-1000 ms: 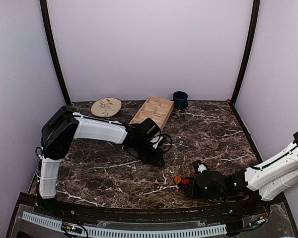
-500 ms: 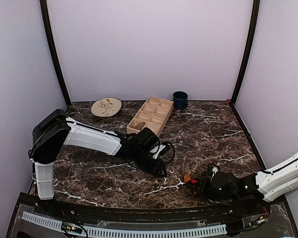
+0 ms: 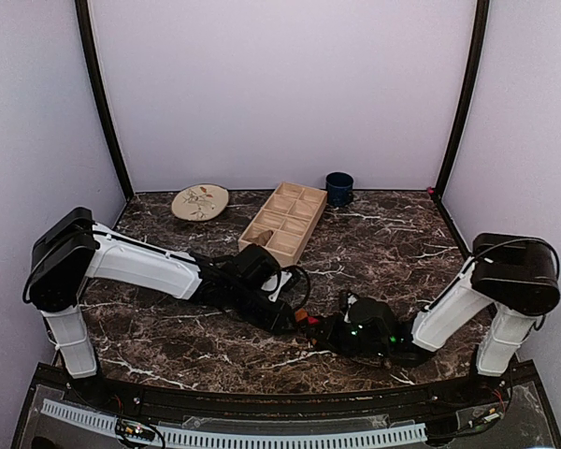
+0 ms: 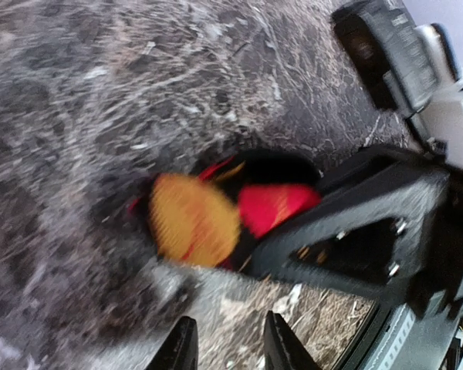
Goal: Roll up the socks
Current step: Roll the sock at the center of the board.
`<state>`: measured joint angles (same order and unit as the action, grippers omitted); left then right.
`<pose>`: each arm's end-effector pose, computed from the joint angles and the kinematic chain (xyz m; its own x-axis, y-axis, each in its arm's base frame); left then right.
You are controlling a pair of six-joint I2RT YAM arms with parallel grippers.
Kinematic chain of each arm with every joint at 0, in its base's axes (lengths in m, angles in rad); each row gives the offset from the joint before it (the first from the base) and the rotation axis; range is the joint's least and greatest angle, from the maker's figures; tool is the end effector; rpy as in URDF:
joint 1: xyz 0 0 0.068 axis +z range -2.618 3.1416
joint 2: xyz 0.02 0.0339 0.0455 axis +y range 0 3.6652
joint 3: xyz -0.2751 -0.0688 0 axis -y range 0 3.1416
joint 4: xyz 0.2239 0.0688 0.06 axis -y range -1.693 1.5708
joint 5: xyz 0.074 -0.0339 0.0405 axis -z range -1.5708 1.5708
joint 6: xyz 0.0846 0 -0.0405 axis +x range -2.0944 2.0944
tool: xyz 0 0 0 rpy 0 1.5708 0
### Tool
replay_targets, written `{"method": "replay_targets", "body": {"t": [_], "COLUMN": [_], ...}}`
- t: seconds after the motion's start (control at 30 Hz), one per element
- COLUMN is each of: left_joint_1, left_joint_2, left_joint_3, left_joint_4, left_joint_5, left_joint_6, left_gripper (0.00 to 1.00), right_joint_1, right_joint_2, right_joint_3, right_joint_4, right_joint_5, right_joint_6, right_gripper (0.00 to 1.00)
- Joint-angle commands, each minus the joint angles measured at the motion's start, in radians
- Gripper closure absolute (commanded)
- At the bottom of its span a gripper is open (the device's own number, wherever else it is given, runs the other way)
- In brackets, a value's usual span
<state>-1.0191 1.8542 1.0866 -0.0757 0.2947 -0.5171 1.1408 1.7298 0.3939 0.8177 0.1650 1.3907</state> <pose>0.1902 -0.3559 0.1496 -0.7932 0.3863 -0.4708 0.6029 0.6074 -0.5173 0.1422 0.2767 0.1034 -0.8606 0.4515 -0.2356 0.0532 0.5398 0.8401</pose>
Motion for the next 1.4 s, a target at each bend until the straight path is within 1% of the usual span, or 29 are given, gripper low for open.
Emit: {"method": "replay_targets", "body": {"t": [0.0, 0.13, 0.23, 0.47, 0.6, 0.7, 0.87, 1.2, 1.37], "left_joint_1": [0.012, 0.048, 0.066, 0.063, 0.049, 0.041, 0.038, 0.031, 0.025], "left_joint_2": [-0.111, -0.189, -0.223, -0.21, -0.196, -0.192, -0.144, -0.116, -0.096], "left_joint_3": [-0.072, -0.156, -0.193, -0.214, -0.212, -0.22, -0.224, -0.249, -0.242], "left_joint_4": [-0.02, -0.018, 0.004, 0.065, 0.104, 0.139, 0.194, 0.241, 0.275], "left_joint_5": [-0.107, -0.169, -0.168, -0.113, -0.069, -0.038, 0.061, 0.101, 0.15], "left_joint_6": [-0.035, -0.078, -0.094, -0.107, -0.07, -0.045, -0.019, -0.001, -0.006], "left_gripper": [0.67, 0.65, 0.65, 0.65, 0.65, 0.65, 0.65, 0.64, 0.64], "right_joint_1": [-0.007, -0.017, -0.018, -0.029, -0.03, -0.031, -0.031, -0.03, -0.031], "right_joint_2": [0.154, 0.211, 0.224, 0.315, 0.353, 0.357, 0.352, 0.352, 0.326], "right_joint_3": [0.068, 0.083, 0.062, -0.023, -0.057, -0.061, -0.062, -0.07, -0.075], "right_joint_4": [0.118, 0.265, 0.344, 0.631, 0.724, 0.736, 0.723, 0.704, 0.634], "right_joint_5": [-0.192, -0.263, -0.289, -0.362, -0.373, -0.385, -0.393, -0.407, -0.403], "right_joint_6": [-0.062, -0.022, 0.014, 0.155, 0.204, 0.214, 0.214, 0.218, 0.209], "right_gripper": [0.92, 0.92, 0.92, 0.94, 0.95, 0.95, 0.95, 0.95, 0.95]}}
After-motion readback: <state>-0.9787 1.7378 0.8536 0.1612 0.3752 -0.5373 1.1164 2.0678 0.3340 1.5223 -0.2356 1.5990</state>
